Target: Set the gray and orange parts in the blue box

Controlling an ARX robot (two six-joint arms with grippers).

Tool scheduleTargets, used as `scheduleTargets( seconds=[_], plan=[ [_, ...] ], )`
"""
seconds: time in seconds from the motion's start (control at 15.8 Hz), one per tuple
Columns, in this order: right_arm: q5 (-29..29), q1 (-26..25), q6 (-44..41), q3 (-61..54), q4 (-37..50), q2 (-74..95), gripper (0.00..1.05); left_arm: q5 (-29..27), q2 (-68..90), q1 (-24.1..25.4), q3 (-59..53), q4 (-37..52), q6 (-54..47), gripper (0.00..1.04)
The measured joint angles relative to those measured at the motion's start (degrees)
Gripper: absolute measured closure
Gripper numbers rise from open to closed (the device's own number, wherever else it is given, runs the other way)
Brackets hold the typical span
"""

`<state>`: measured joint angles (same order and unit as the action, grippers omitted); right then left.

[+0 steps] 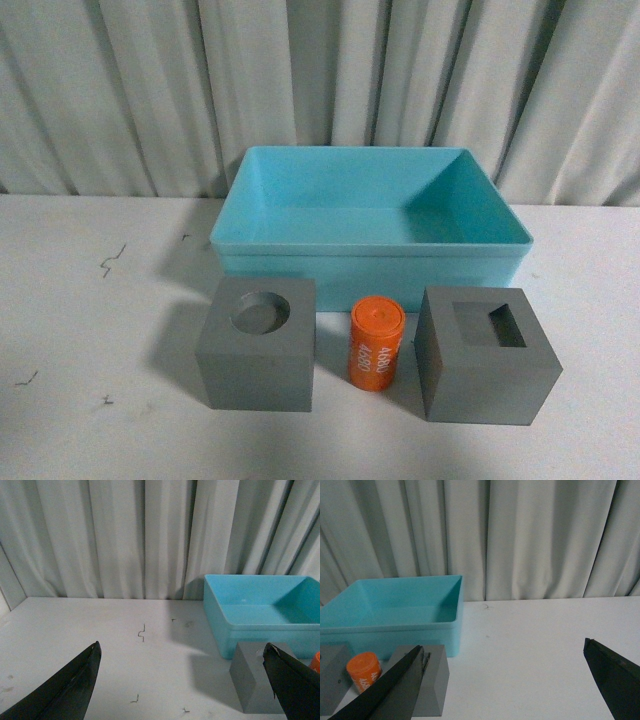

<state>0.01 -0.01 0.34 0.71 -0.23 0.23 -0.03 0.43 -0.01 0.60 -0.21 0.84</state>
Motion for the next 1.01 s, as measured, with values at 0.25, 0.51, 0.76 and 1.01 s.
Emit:
scheduleTargets(
  seconds=[0.25,0.51,0.76,1.01],
  plan=[
    [0.0,0.0,0.0,0.0,0.0,0.0,0.06,0.0,0.0,0.0,0.0,0.0,0.0,0.07],
    [0.0,0.0,0.0,0.0,0.0,0.0,0.06,0.0,0.0,0.0,0.0,0.0,0.0,0.07],
    [0.02,0.0,0.0,0.0,0.0,0.0,0.06,0.0,0.0,0.0,0.0,0.0,-0.02,0.07],
    [0.02,0.0,0.0,0.0,0.0,0.0,0.06,0.0,0.0,0.0,0.0,0.0,0.0,0.07]
  ],
)
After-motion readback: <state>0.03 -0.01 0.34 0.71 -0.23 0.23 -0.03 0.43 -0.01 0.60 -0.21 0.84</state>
